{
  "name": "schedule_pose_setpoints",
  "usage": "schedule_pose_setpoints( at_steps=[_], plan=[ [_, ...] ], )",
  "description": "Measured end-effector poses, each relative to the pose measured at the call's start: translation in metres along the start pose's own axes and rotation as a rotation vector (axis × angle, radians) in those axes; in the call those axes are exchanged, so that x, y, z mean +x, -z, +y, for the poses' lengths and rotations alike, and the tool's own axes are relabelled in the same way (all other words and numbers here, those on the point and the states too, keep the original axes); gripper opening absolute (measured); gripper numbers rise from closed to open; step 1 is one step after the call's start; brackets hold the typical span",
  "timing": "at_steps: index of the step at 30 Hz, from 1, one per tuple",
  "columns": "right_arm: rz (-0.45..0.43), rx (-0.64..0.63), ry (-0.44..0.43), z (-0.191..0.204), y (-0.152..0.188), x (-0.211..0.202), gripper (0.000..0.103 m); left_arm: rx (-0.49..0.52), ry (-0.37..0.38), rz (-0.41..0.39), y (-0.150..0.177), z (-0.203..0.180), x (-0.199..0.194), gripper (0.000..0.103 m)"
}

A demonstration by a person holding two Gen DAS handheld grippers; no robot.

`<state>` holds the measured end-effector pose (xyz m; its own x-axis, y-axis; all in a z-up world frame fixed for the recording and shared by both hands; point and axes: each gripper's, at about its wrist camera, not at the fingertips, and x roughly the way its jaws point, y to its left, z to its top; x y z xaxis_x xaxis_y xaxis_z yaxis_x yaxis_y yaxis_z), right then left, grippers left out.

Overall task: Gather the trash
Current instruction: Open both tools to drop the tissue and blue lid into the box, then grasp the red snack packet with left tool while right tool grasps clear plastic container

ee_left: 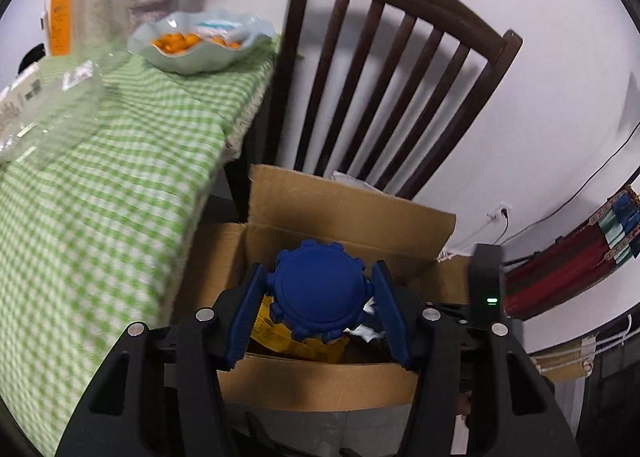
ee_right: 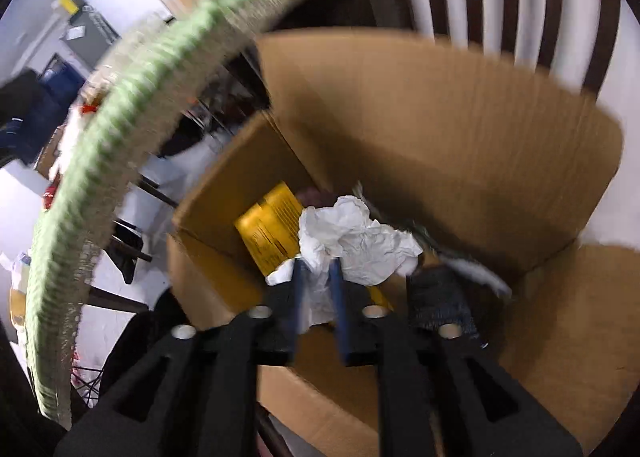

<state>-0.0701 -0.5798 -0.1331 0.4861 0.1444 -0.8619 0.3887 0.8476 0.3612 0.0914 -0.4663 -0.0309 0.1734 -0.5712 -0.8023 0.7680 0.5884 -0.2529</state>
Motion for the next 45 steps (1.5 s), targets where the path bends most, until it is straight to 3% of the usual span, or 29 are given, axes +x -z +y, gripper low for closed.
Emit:
schedule_pose_setpoints(
  at_steps=[2, 8, 12, 19, 22, 24, 28, 36, 45],
  plan=[
    [0.028, 0.026, 0.011, -0.007, 0.002, 0.008, 0.054, -0.006, 0.009, 0.031, 0.001, 0.000, 0.012, 0.052],
    [-0.074, 0.071, 0.045, -0.030, -0.004, -0.021, 0.054, -0.044, 0.066, 0.150, 0.012, -0.003, 0.061, 0.052],
    [-0.142, 0.096, 0.092, -0.044, -0.005, -0.046, 0.054, -0.073, 0.064, 0.248, 0.024, -0.003, 0.105, 0.052],
    [-0.141, 0.095, 0.121, -0.050, 0.000, -0.050, 0.054, -0.106, 0.049, 0.371, 0.046, -0.001, 0.167, 0.053],
    [-0.134, 0.091, 0.125, -0.049, 0.001, -0.047, 0.054, -0.114, 0.018, 0.411, 0.051, 0.000, 0.186, 0.066],
    [-0.136, 0.086, 0.129, -0.048, 0.002, -0.048, 0.054, -0.123, 0.003, 0.421, 0.053, 0.003, 0.189, 0.067],
    [-0.144, 0.079, 0.143, -0.045, -0.002, -0.050, 0.054, -0.131, 0.002, 0.383, 0.046, 0.007, 0.174, 0.079],
    [-0.176, 0.025, 0.195, -0.022, -0.013, -0.060, 0.054, -0.075, 0.042, 0.265, 0.037, 0.002, 0.120, 0.082],
    [-0.218, -0.032, 0.240, 0.012, -0.026, -0.078, 0.054, -0.024, 0.074, 0.067, 0.019, 0.002, 0.034, 0.087]
  ],
)
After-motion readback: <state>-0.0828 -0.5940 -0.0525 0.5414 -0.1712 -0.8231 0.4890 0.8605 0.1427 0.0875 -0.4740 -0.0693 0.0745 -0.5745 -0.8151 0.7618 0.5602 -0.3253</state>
